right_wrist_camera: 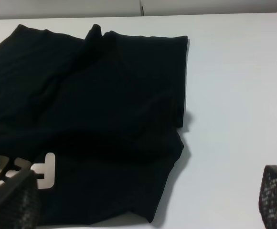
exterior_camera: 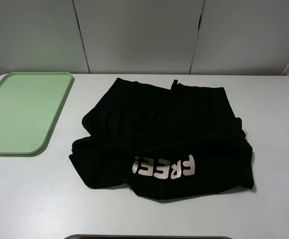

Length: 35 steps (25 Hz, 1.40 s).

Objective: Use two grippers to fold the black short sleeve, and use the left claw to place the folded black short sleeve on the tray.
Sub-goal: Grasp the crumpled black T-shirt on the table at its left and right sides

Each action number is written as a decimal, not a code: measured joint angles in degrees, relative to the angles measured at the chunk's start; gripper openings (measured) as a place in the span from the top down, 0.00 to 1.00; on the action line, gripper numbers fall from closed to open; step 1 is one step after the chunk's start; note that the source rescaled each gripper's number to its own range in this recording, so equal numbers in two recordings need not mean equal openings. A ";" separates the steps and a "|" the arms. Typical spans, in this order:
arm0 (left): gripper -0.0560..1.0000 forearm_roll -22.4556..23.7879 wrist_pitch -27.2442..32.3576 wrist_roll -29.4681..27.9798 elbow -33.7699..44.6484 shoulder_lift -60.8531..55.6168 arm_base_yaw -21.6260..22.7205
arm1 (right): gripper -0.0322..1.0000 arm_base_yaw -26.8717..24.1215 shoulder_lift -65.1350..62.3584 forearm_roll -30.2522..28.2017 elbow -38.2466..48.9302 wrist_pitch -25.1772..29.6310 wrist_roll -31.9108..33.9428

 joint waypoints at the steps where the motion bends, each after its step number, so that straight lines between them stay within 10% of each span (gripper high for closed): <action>1: 0.00 0.00 0.00 0.00 0.00 0.00 0.00 | 0.00 0.00 0.00 0.00 0.00 0.00 0.05; 12: 0.00 -4.30 -0.54 8.45 -0.97 0.26 -2.82 | 0.00 0.00 8.43 1.45 -1.40 0.00 -3.19; 35: 0.01 1.50 1.45 40.00 -23.00 45.46 -24.93 | 0.00 3.74 61.10 10.93 -23.28 -3.20 -43.82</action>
